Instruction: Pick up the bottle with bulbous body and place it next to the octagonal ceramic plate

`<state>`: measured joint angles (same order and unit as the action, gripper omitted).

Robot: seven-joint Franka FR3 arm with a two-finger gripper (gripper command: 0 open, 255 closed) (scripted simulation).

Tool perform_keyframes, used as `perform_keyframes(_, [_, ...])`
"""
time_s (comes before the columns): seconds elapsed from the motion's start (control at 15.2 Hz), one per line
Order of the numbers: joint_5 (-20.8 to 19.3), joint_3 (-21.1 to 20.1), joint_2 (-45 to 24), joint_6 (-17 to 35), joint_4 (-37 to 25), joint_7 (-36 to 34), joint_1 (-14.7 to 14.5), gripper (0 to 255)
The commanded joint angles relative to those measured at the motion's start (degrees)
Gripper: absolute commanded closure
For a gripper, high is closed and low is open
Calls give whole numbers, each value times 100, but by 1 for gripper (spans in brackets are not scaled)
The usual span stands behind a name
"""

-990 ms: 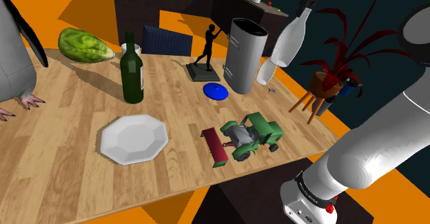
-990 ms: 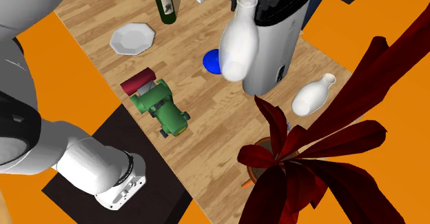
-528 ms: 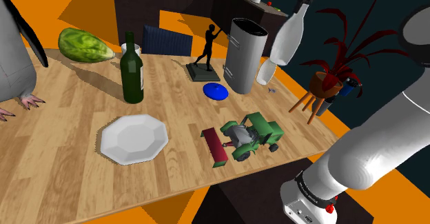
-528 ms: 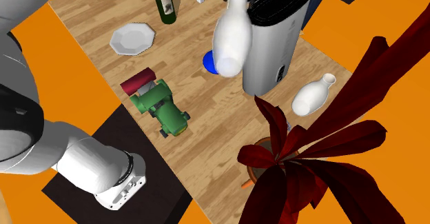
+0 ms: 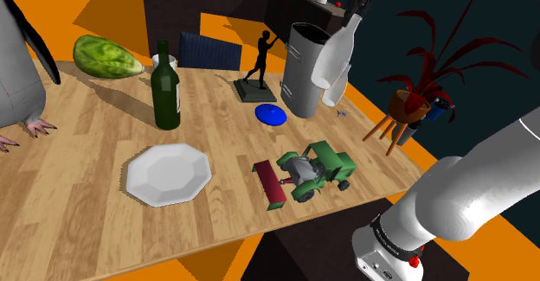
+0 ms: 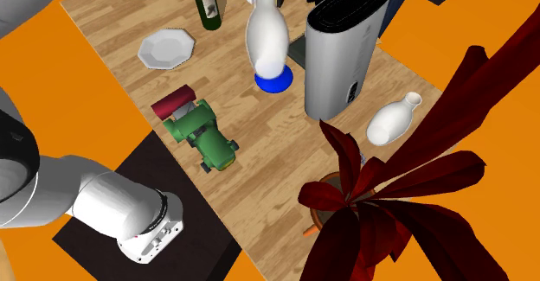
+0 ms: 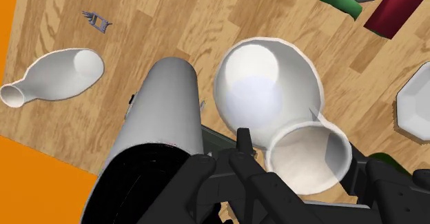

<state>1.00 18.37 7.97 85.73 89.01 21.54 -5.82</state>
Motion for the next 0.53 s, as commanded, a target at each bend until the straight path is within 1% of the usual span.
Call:
perform_keyframes(0.0, [-5,-171,19,208,208,-293,-118,255])
perform_keyframes(0.46, [3,-673,-31,862,786,-1136,-473,255])
